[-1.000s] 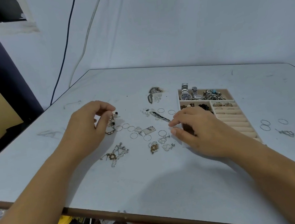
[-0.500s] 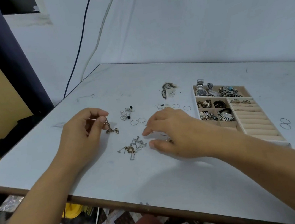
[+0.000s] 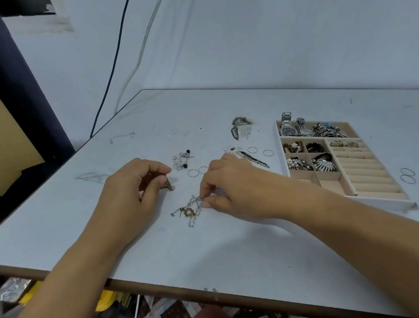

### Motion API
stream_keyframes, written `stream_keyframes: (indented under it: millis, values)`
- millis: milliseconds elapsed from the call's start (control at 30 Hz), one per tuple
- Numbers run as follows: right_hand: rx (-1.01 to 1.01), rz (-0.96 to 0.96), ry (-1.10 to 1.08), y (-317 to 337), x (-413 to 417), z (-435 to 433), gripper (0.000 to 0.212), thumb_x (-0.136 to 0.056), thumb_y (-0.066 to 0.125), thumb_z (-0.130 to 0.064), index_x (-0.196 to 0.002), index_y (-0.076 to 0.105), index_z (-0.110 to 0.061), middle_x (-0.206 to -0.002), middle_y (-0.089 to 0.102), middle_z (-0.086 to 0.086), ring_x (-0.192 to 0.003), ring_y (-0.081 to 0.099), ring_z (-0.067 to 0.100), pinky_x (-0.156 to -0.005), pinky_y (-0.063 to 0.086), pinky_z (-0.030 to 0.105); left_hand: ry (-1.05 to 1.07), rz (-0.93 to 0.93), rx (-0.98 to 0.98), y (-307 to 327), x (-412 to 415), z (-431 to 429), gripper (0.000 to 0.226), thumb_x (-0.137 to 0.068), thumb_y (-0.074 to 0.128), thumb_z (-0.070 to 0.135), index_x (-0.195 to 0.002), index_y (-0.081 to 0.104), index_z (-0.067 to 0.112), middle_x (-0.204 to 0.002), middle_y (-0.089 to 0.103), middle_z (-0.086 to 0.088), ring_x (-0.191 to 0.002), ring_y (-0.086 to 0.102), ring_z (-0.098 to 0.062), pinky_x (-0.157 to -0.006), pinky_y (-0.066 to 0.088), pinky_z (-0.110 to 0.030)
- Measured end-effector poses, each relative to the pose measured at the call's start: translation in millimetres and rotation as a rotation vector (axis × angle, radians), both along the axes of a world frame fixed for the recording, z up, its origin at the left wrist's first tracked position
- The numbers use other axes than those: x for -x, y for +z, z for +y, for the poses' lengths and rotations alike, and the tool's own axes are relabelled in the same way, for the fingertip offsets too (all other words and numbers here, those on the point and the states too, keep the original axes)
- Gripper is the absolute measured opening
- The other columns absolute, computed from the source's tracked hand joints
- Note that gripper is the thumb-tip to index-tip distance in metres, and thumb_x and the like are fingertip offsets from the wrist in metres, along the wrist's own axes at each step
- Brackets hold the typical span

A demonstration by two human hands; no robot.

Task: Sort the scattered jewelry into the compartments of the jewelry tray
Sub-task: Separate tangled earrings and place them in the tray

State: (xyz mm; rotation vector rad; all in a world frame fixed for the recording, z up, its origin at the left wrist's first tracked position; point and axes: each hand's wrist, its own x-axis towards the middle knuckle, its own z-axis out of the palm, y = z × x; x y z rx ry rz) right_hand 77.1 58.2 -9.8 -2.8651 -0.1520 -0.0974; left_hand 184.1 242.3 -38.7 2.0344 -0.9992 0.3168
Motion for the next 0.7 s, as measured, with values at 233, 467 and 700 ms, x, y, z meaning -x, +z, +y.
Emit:
stream_keyframes:
  millis: [233,467,700]
  values:
    - [-0.037,-0.014,-0.042,1.6,4.9,-4.7,0.015,-0.092,0.053,-0.034,-0.094,0.058,-0.019,-0.097,0.052,-0.006,-0.097,0.043,0.015,-0.089,0.032,0.030,-0.007,0.039,0.026,1.4,2.8,-3.8,0.020,-0.088,0.062,0.008,-0.095,0.066,0.026,-0.086,0.068,0.012,-0.081,0.064,-0.002,-0.071,0.045,-0.007]
    - [-0.132,-0.125,-0.102,14.9,13.2,-26.8,0.013,-0.094,0.049,-0.028,-0.094,0.059,-0.019,-0.095,0.053,-0.006,-0.094,0.049,0.012,-0.089,0.040,0.031,-0.056,0.147,0.153,21.5,2.2,-23.7,0.026,-0.089,0.062,0.009,-0.092,0.064,0.035,-0.089,0.069,0.017,-0.081,0.066,0.002,-0.074,0.048,-0.011]
    - [-0.324,-0.276,-0.178,37.1,30.0,-58.5,0.009,-0.092,0.055,-0.028,-0.091,0.059,-0.021,-0.090,0.060,-0.011,-0.082,0.054,-0.003,-0.071,0.040,0.007,-0.122,0.129,0.226,48.6,19.6,-64.3,0.019,-0.089,0.062,0.011,-0.094,0.066,0.029,-0.084,0.071,0.009,-0.080,0.067,0.000,-0.072,0.050,-0.013]
